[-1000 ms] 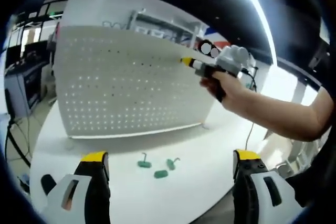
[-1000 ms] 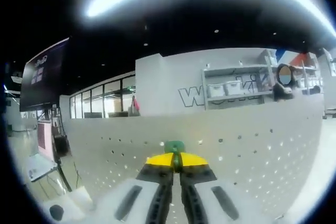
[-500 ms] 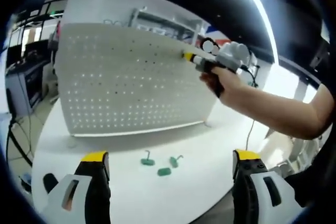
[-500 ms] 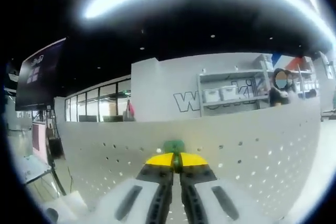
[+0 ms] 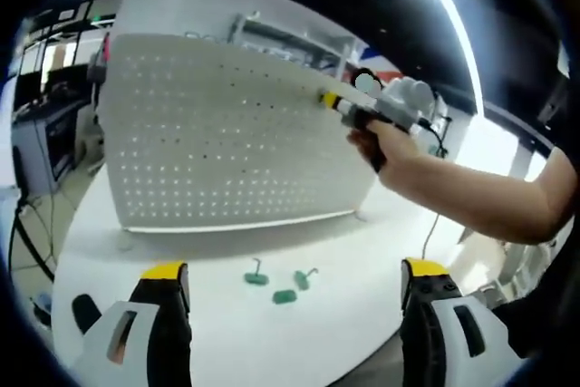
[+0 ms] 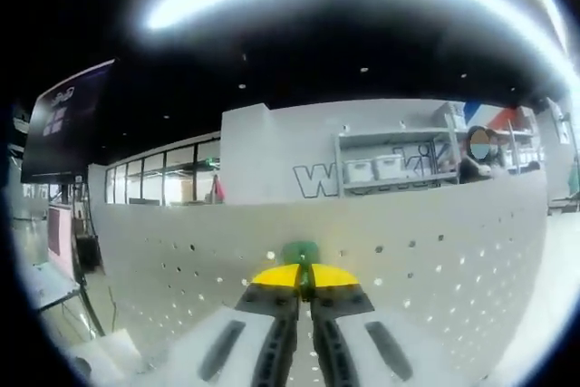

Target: Insert the hook assembly into the mounting plate slot until the hook locks in place.

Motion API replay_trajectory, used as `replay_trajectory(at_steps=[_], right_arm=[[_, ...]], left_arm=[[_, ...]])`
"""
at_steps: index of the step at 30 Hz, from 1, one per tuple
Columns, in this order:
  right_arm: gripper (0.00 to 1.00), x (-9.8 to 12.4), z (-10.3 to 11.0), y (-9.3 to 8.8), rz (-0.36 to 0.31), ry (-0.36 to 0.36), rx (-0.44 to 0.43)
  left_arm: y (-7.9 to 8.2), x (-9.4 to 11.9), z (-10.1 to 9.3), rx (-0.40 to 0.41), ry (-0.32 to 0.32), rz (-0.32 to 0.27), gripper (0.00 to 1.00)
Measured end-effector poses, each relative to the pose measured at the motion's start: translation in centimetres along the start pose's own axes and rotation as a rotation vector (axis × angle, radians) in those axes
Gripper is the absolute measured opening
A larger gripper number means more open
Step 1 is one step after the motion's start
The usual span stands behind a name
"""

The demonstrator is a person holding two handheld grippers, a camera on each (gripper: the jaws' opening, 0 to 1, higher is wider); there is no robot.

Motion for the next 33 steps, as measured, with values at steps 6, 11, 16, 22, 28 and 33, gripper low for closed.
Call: replay_trajectory(at_steps=[6, 11, 16, 22, 28, 33], right_arm=[[0.01, -0.2, 0.2, -0.1, -0.006, -0.002, -0.004], [0.01, -0.2, 0.2, -0.1, -0.003, -0.012, 0.001], [0.01, -0.2, 0.1, -0.1, 0.017, -0.016, -0.013], [0.05, -0.1, 0.3, -0.2, 0.046, 0.024, -0.036], [0.19, 0.5, 0.0, 0.4, 0.061, 0.031, -0.054], [0.23, 1.6, -0.7, 2.5, 0.045, 0.059, 0.005]], left_arm=[[-0.1, -0.1, 0.1, 0.000, -0.001, 0.006, 0.98], [-0.1, -0.1, 0.0, -0.002, -0.002, 0.007, 0.98], [-0.2, -0.1, -0.1, -0.003, -0.004, 0.012, 0.98], [-0.1, -0.1, -0.4, -0.022, -0.002, 0.018, 1.00], [0.4, -0.2, -0.9, -0.032, -0.013, 0.008, 1.00], [0.4, 0.0, -1.3, -0.035, -0.019, 0.006, 1.00]])
Point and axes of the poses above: the point that each gripper's makers call its tool centre point, and the gripper's own axes: x roughly backward along the fingers, z roughly to its left, y roughly out of its top, the point moved 1 cm from there along x, roughly backward along the fingers, and after that the axes turned 10 degrees about -z, right-handed, at the moved point
